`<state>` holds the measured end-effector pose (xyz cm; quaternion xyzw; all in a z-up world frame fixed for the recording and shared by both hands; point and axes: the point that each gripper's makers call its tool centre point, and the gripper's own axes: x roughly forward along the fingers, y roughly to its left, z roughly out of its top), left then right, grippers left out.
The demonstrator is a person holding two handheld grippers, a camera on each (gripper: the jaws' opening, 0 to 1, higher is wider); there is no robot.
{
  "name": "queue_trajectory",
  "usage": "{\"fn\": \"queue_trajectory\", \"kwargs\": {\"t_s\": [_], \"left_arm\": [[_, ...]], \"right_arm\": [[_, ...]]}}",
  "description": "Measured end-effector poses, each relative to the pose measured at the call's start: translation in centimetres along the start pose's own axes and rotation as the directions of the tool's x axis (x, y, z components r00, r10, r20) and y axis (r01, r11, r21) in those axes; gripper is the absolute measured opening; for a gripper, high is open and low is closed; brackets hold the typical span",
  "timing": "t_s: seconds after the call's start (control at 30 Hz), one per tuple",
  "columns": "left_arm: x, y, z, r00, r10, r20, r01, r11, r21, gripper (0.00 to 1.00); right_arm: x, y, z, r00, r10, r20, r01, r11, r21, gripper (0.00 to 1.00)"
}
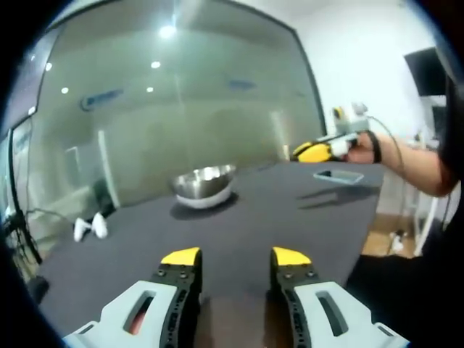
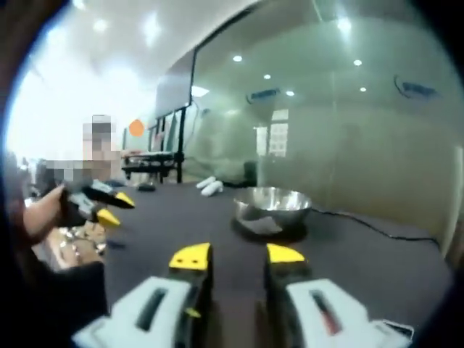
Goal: Pick up the QQ candy scattered on the table and place it into the stainless steel bowl on the table
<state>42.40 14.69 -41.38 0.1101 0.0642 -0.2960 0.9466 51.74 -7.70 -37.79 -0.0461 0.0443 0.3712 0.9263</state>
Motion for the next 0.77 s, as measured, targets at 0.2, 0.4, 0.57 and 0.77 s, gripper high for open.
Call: {"fn": "queue_trajectory", "kwargs": {"t_s": [0.2, 0.4, 0.57, 0.77], "left_arm": [[-0.2, 0.1, 0.5, 1.0, 0.005, 0.011, -0.005, 1.0, 0.004, 0.39], [0.2, -0.1, 0.6, 1.0, 0.002, 0.011, -0.002, 1.0, 0.01, 0.39], [0.5, 0.1, 0.4, 1.0, 0.009, 0.013, -0.009, 1.0, -0.002, 0.39], [0.3, 0.6, 1.0, 0.999, 0.015, 0.052, -0.014, 1.0, -0.017, 0.39]], "right_arm": [[-1.1, 1.2, -1.1, 1.0, -0.014, -0.012, 0.014, 1.0, 0.013, 0.28], [-1.8, 1.1, -1.8, 1.0, -0.025, -0.012, 0.026, 1.0, 0.018, 0.28], [-2.0, 0.5, -2.4, 0.999, -0.042, -0.015, 0.043, 0.999, 0.03, 0.28], [-2.0, 0.9, -2.7, 0.999, -0.035, -0.027, 0.035, 0.999, 0.01, 0.27]]}}
